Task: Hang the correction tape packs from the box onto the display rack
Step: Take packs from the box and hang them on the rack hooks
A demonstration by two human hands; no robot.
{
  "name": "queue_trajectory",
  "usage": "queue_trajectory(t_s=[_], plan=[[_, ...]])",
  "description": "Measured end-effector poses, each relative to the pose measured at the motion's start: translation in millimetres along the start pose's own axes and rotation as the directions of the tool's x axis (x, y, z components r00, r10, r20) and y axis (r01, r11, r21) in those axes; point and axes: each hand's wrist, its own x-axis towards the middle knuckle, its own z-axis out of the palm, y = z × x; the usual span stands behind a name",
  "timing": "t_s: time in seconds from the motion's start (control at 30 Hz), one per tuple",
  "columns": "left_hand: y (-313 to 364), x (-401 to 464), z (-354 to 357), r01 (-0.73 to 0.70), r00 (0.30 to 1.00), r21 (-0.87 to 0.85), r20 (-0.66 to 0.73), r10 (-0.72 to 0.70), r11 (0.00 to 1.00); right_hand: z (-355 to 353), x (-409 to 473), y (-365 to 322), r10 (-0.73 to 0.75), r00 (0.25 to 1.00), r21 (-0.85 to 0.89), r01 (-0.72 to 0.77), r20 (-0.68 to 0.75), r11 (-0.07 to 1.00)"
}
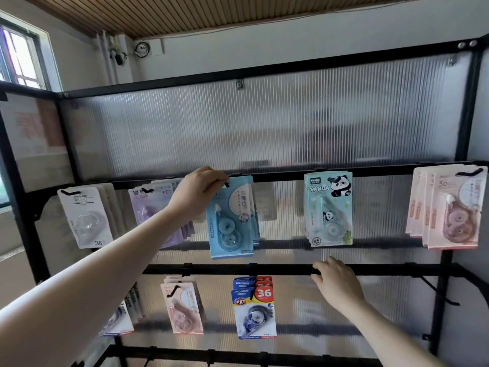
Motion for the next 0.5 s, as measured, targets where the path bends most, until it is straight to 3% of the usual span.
queue_trajectory(t_s=[0.37,0.5], plan=[[-11.0,7.8,20.7,0.019,1.000,0.048,0.020,-0.020,0.999,14.3,6.6,-0.6,-0.036,0.999,0.010,0.036,0.006,0.999],[-15.5,12.2,29.0,-0.015,0.997,0.158,0.071,0.004,0.987,16.2,6.1,4.6,-0.025,1.000,0.004,0.025,0.006,1.000]])
